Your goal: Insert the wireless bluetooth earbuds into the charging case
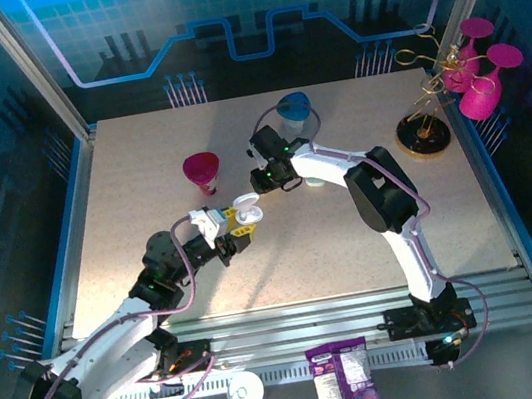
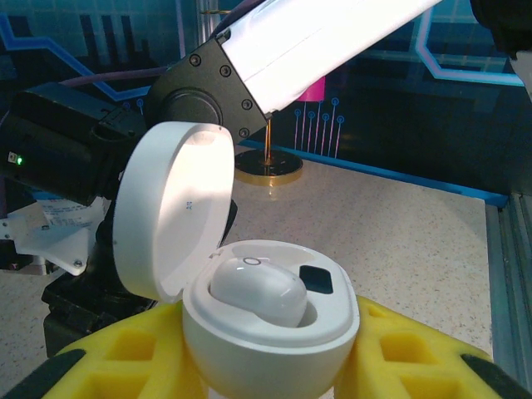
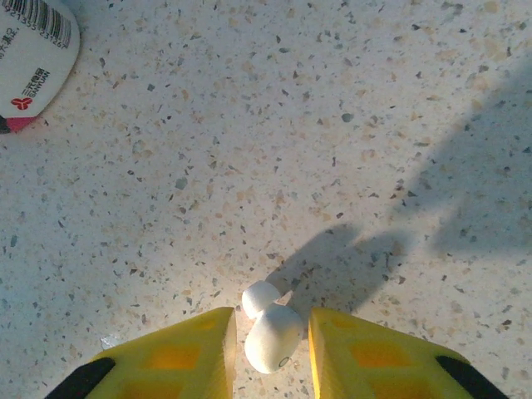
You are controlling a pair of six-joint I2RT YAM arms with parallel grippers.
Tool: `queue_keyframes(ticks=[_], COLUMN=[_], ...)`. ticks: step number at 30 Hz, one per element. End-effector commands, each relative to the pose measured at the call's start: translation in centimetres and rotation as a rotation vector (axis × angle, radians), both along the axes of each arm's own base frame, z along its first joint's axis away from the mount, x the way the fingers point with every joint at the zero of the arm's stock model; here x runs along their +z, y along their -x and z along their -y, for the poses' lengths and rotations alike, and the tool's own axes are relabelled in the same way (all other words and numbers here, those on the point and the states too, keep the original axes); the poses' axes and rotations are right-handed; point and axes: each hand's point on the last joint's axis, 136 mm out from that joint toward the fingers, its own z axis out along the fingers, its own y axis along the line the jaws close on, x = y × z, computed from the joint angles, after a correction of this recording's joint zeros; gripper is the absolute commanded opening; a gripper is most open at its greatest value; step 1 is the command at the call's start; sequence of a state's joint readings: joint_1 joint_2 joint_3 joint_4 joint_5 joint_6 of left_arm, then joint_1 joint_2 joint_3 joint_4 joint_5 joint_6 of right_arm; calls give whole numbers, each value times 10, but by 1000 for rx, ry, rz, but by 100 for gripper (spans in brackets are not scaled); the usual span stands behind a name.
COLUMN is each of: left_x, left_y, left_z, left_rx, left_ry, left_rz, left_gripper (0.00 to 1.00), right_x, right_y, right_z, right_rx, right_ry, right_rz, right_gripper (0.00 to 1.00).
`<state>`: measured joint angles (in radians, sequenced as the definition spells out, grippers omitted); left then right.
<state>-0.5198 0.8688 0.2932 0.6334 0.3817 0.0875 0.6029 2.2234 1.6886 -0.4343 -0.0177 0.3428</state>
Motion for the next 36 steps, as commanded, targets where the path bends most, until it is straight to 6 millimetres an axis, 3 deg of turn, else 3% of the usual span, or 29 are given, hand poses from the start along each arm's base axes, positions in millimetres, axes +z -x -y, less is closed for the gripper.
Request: queue_keyframes(ticks=[1,15,20,26,31,36], left_x=[24,24,24,25,25,25], left_y=[-2,-1,1,2,4,4], left_z=[3,3,1,2,1,-1], left_rx=[-5,-12,-9,-12,-11,-8], left_ry=[29,30,26,27,25,18], left_rz=[67,68,68,70,76,81], left_gripper=[25,24,23,23,23,24], right_x=[-2,-24,-13,17,35,20], right_y=[1,8,11,17,42,93], right_z=[-2,-5,-5,5,38,97], right_rx=[12,25,26,13,-43,-135], right_ry=[26,30,14,-5,-29,1], right_rz=[-2,-64,-52,4,37,-16], right_gripper=[29,27,21,18,18,18])
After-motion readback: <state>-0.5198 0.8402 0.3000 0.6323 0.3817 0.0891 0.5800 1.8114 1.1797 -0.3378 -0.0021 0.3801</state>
